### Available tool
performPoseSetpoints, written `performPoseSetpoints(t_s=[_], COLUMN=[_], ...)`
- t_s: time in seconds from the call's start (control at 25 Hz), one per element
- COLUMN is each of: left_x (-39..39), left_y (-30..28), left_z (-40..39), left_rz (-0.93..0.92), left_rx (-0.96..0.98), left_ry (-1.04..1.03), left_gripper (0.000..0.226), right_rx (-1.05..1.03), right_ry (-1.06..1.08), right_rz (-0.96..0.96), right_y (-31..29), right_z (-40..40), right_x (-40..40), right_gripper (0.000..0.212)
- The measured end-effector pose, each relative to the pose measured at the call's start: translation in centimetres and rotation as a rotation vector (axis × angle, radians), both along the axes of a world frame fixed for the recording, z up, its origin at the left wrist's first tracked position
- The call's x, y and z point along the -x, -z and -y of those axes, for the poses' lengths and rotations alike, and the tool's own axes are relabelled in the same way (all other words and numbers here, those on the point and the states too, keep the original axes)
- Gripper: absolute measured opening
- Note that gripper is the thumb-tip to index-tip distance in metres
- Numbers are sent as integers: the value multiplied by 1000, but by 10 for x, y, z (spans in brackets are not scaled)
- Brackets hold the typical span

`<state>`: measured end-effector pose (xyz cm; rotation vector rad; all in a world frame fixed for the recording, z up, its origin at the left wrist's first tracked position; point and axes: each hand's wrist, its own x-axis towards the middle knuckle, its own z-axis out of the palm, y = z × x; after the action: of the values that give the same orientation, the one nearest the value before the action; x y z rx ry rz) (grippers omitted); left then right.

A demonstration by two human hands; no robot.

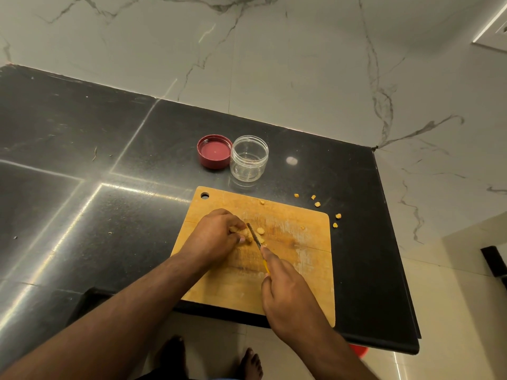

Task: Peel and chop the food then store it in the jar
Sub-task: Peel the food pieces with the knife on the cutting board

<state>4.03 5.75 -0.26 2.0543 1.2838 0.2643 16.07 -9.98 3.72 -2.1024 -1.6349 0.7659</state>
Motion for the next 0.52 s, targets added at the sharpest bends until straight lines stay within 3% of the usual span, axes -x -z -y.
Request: performPoseSetpoints(t_s=[0.52], left_x=[-1], left_y=[-2], left_z=[-4], left_rz=[-29], left_rx=[-17], left_ry=[61], left_gripper=[32], right_rx=[93], right_ry=[-63], right_rz=[39], right_y=[-2], right_z=[-16], right_x=[-3], right_gripper=[53])
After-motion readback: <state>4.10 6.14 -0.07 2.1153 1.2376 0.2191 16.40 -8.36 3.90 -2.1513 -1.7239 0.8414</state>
